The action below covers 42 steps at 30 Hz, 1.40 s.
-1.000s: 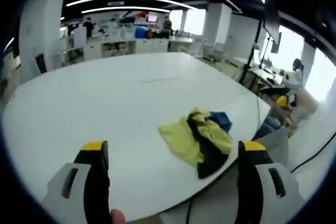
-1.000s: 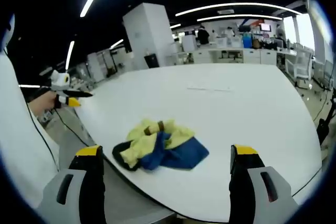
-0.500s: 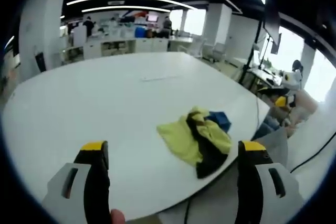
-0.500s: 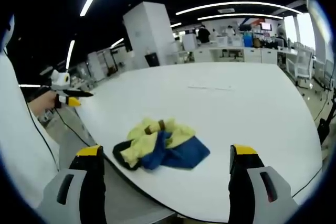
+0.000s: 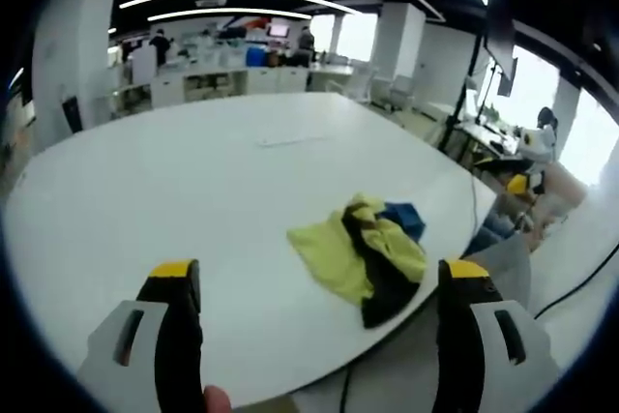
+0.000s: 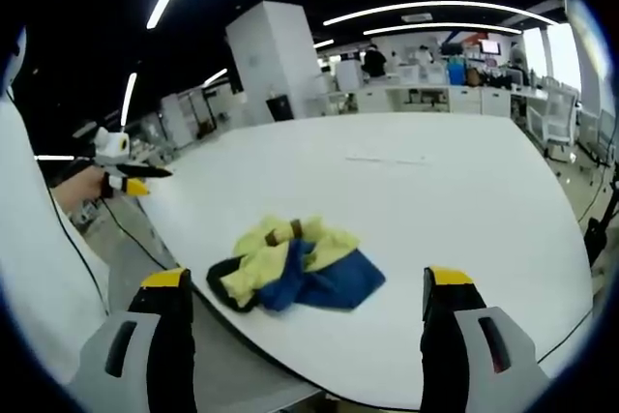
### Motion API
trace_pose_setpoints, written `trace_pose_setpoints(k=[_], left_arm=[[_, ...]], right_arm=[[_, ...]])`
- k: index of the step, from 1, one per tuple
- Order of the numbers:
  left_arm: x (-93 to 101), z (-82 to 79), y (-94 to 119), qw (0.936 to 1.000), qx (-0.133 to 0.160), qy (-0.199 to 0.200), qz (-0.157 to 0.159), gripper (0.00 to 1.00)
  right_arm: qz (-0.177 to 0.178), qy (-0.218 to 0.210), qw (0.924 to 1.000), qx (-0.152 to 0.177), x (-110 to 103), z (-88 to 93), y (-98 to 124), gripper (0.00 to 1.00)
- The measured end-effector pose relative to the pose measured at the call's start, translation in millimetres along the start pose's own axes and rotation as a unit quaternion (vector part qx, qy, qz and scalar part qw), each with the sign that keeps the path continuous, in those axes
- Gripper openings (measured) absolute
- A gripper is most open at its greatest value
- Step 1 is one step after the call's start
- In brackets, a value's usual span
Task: Fold the garment on the visible template until the final outline fits inside the template.
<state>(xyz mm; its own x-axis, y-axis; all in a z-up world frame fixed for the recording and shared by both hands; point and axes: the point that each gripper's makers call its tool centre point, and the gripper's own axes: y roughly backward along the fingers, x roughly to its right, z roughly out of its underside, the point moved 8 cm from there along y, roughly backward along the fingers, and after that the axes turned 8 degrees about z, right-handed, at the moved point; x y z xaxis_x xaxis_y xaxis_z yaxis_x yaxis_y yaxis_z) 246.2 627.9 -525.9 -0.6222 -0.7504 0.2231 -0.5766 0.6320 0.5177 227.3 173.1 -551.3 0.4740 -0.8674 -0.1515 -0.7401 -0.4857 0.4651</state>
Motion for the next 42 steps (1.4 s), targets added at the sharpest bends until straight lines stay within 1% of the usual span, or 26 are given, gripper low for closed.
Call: trace_pose_setpoints(k=[30, 42], left_arm=[[-2.3, -0.1, -10, 0.9999, -0.011, 0.002, 0.007, 0.98], [-1.0, 0.3, -16, 0.9997, -0.018, 0.001, 0.014, 0.98]], right_arm=[[-0.001, -0.006, 0.9999, -0.01, 5, 3.4, -9, 0.97], [-0.007, -0.01, 0.9998, -0.012, 3, 4.4, -16, 0.95]])
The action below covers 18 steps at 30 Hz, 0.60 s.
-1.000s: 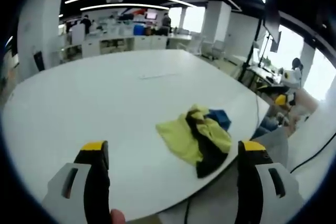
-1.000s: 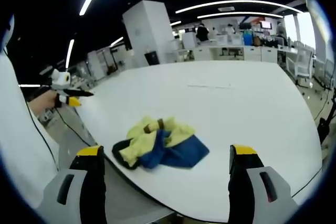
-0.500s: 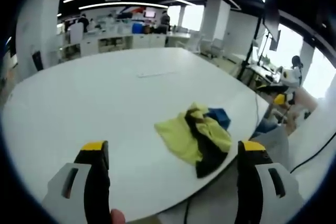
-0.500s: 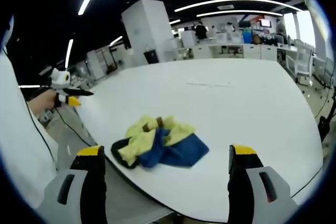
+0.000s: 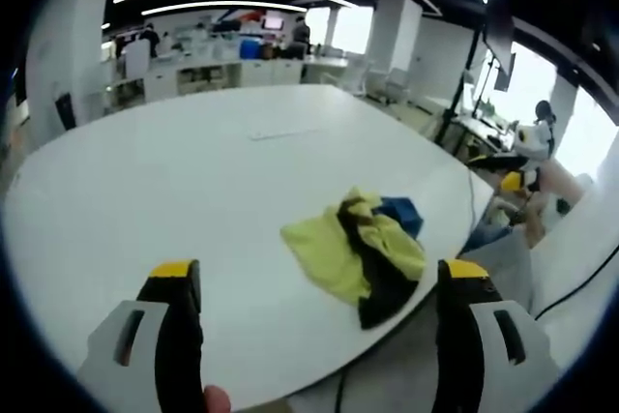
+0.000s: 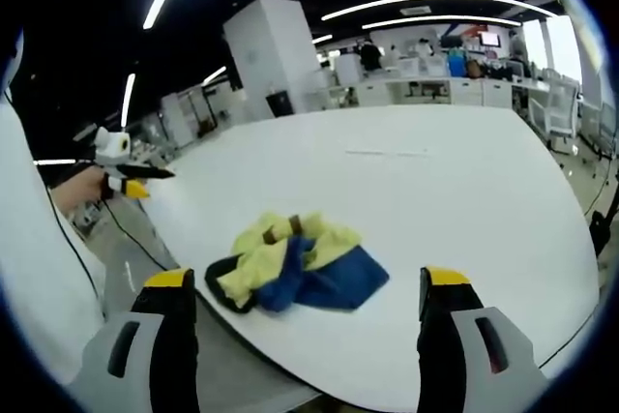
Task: Fold the garment on the visible template until the final outline fits inside the template.
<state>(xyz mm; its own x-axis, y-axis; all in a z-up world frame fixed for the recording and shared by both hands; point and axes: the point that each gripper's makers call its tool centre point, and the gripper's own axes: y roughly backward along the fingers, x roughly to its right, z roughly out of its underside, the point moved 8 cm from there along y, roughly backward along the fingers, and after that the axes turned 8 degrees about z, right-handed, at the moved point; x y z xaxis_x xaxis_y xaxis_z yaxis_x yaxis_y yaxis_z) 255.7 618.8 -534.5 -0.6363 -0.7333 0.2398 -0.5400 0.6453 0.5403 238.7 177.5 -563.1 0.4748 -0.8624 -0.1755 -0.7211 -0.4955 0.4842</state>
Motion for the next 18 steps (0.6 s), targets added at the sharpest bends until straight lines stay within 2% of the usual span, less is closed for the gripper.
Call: trace_pose_setpoints(k=[18], left_arm=[[0.2, 1.5, -12, 0.9999, -0.013, 0.001, 0.01, 0.97]], right_arm=[[-0.001, -0.012, 0.9999, -0.007, 3, 4.9, -5, 0.91]])
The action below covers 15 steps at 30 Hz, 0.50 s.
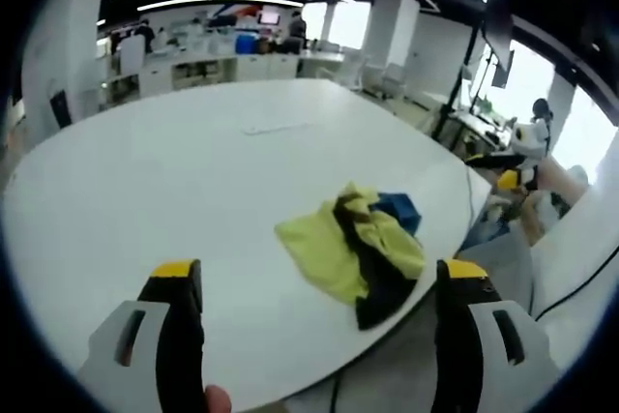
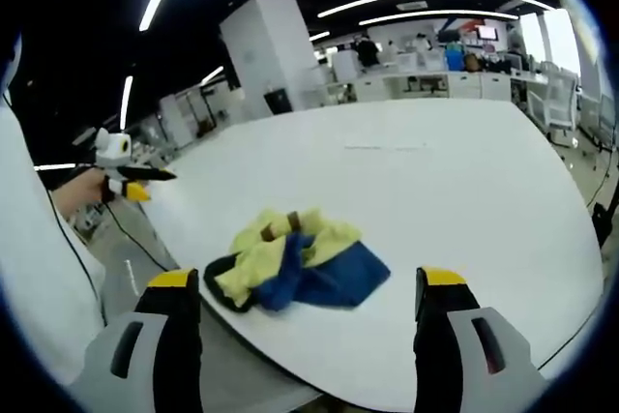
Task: Fold the garment on the visible template until the final outline fits inside the template.
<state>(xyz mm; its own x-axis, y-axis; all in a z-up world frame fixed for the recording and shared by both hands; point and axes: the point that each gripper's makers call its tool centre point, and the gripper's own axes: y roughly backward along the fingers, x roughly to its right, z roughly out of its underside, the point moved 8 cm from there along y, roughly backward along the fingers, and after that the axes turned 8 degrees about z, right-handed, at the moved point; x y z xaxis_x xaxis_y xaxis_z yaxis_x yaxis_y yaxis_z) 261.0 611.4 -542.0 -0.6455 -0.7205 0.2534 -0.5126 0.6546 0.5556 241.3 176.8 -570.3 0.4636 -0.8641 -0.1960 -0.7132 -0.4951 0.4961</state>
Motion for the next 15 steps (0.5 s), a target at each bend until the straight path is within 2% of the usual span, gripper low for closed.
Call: trace_pose_setpoints(k=[15], left_arm=[[-0.7, 1.0, -8.4, 1.0, -0.006, 0.004, 0.007, 0.95]], right_arm=[[-0.003, -0.005, 1.0, -0.007, 1.3, 1.8, -8.9, 0.88]])
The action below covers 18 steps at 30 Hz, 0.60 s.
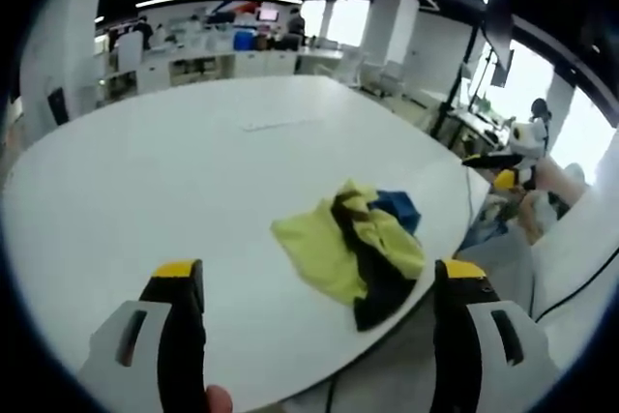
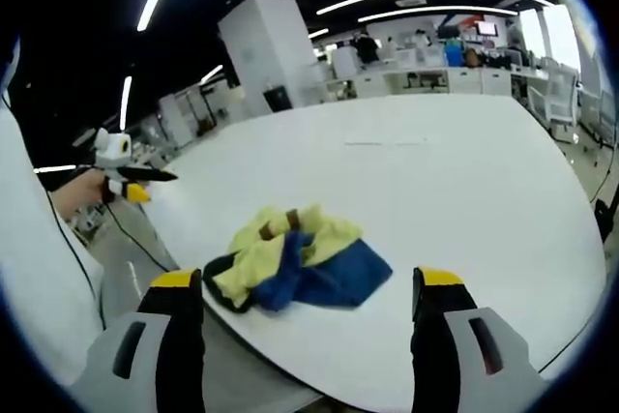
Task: Fold the garment on the visible template until the final outline fits inside the template.
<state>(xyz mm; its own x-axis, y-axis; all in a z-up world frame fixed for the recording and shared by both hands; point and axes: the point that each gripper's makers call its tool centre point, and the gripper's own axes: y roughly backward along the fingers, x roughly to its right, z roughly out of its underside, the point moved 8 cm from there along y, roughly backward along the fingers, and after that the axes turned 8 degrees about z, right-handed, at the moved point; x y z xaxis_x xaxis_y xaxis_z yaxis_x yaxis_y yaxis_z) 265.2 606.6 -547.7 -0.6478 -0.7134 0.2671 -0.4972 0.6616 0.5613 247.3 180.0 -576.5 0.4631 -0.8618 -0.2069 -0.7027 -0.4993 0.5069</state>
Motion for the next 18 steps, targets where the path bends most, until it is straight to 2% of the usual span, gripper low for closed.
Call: trace_pose_setpoints(k=[18], left_arm=[[-2.2, 0.7, -8.3, 0.9999, -0.007, 0.003, 0.008, 0.94]], right_arm=[[-0.005, -0.006, 1.0, -0.006, 1.1, 0.5, -9.1, 0.84]])
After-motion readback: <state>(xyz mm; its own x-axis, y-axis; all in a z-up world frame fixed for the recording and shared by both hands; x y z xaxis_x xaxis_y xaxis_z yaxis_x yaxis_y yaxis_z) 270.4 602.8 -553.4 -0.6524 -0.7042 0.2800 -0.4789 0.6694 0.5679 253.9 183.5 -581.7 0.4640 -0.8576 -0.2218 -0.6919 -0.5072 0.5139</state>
